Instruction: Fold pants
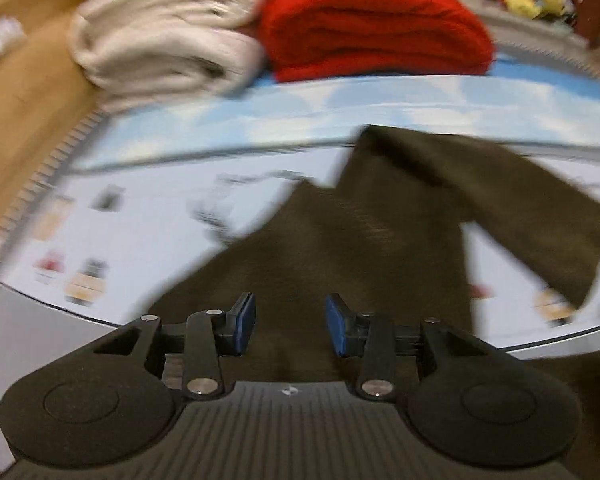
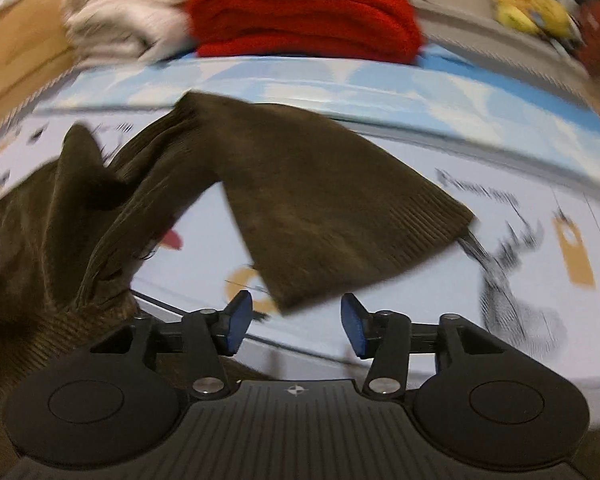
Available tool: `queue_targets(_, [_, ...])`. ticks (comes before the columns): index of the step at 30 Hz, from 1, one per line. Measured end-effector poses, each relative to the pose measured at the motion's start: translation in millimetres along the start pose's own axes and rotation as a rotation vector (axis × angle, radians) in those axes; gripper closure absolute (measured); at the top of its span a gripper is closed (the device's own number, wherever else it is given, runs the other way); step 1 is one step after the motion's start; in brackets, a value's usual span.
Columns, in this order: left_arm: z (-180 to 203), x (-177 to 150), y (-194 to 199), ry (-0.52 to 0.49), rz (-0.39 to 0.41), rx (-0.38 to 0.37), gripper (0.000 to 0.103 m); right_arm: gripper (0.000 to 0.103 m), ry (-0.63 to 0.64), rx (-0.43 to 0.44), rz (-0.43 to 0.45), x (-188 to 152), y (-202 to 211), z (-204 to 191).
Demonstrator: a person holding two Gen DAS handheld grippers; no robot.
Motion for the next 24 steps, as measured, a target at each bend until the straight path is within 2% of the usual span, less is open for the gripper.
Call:
queue_targets(2, [19,2,-14,0.024,-0.039,-0.114,0.060,0.043,0.119,-0.030,0.010,5,-15,-21])
queue_targets(4, [39,4,-21,0.037,-0.065,-0.195,0.060,0.042,0.230,-0.065,0.008,6,-32,-38])
queue_targets(6, [54,5,-29,0.047,-0.086,-0.247,0.060,0.042,0.314,-0.099,-0.013,4,-49,-46])
queue_targets(9, [76,5,-45,0.059,-0.106,-0.283,0.060,0.047,0.394,-0.159,-0.057,-6,-72,-44])
queue_targets(10, [84,6,-50,0.058,-0.112,-0.291,0.060,0.059,0.394,-0.169,-0.066,-8,-77,-41])
queue_targets(11, [92,9,-60,0.053,-0.116,-0.300,0.060,0.077,0.379,-0.168,-0.073,-8,-80,-35])
queue_targets(12, [98,10,-65,0.046,-0.114,-0.305,0.060,0.079,0.349,-0.153,-0.077,-7,-80,-28])
queue_targets(14, [111,14,-81,0.013,-0.102,-0.301,0.058,0.094,0.291,-0.108,-0.054,-3,-75,-14])
queue_targets(18, [130,11,-100,-0.081,-0.079,-0.229,0.059,0.095,0.221,-0.082,0.067,24,-32,10])
queue_targets(20, [135,10,-105,-0.124,-0.063,-0.220,0.068,0.095,0.150,-0.066,0.151,45,4,31])
queue_targets(21, [137,9,-107,-0.137,-0.065,-0.241,0.091,0.095,0.109,-0.063,0.190,57,24,45])
queue_targets(22, [139,9,-106,-0.140,-0.072,-0.270,0.094,0.095,0.079,-0.058,0.215,69,40,59])
queue_targets(24, [143,9,-98,-0.175,-0.041,-0.320,0.095,0.096,0.048,-0.071,0.240,96,69,90])
Point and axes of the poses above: each gripper's, at about its wrist camera, not at the fingertips, and y roughly against the way its jaws point, z to its right, x to its top, the point moved 4 cm from there along -y, roughly the way its jaws point, and after that the axes turned 2 degrees about x, right-handed, at the moved point
